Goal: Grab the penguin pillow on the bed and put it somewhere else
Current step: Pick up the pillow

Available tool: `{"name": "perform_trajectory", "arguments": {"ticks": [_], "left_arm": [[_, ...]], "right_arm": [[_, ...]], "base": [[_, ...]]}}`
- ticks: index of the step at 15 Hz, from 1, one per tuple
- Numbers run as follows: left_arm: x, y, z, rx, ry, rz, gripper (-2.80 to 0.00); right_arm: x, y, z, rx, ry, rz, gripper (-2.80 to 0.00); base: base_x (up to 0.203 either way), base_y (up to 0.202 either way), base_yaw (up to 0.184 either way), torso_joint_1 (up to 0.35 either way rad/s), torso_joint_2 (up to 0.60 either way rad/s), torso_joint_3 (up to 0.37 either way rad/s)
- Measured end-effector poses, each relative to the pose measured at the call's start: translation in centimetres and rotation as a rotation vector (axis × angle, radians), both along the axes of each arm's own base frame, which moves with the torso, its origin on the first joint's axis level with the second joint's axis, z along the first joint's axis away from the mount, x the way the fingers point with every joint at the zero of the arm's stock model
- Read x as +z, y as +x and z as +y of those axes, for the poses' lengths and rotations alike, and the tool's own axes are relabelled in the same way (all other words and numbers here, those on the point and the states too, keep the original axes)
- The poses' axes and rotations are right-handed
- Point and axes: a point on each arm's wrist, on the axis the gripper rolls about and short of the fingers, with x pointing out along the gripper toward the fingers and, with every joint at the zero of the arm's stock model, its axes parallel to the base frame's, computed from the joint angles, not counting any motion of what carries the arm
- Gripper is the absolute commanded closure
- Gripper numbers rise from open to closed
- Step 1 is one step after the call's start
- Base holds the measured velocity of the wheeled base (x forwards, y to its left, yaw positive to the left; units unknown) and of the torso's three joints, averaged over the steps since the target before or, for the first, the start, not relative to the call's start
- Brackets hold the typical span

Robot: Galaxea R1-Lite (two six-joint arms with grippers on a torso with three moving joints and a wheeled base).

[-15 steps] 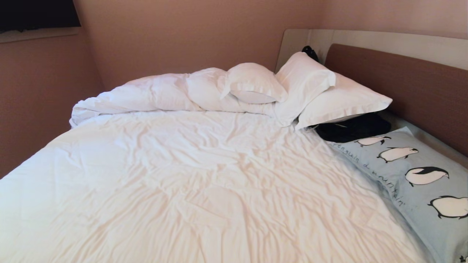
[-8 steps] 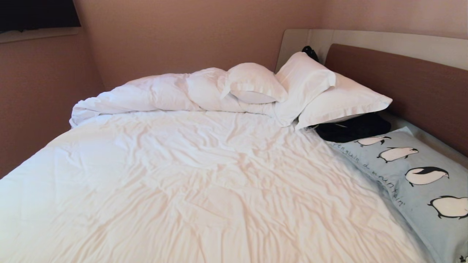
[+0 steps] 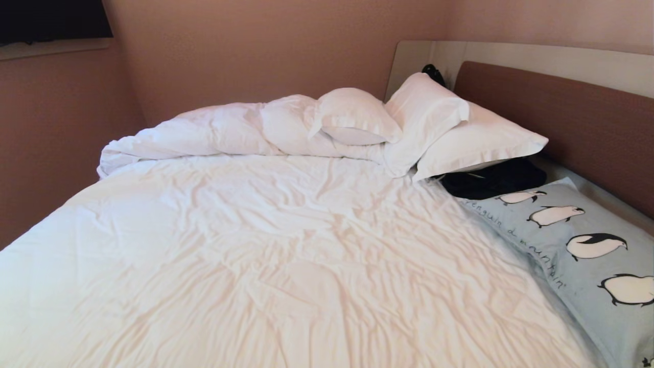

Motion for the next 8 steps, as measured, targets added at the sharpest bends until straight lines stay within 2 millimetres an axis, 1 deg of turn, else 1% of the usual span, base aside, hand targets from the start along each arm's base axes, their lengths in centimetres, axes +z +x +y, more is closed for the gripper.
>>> {"name": "perform_trajectory", "arguments": {"ticks": [5,6,8], "left_arm": [[0.0,0.0,0.0,0.000,0.000,0.000,0.00],[0.0,0.0,0.0,0.000,0.000,0.000,0.00],[0.0,0.0,0.0,0.000,0.000,0.001,0.00]], "right_arm": [[0.2,0.0,0.0,0.000,-0.005,-0.005,0.00],[0.5,-0.2,0.0,-0.002,-0.011,-0.019,0.00],[2.7,-0.8,0.0,-0.011,-0.030,-0.085,0.00]], "base": [[0.000,0.000,0.000,0.000,0.00,0.000],[0.000,0.000,0.000,0.000,0.00,0.000],[0.000,0.000,0.000,0.000,0.00,0.000]]}}
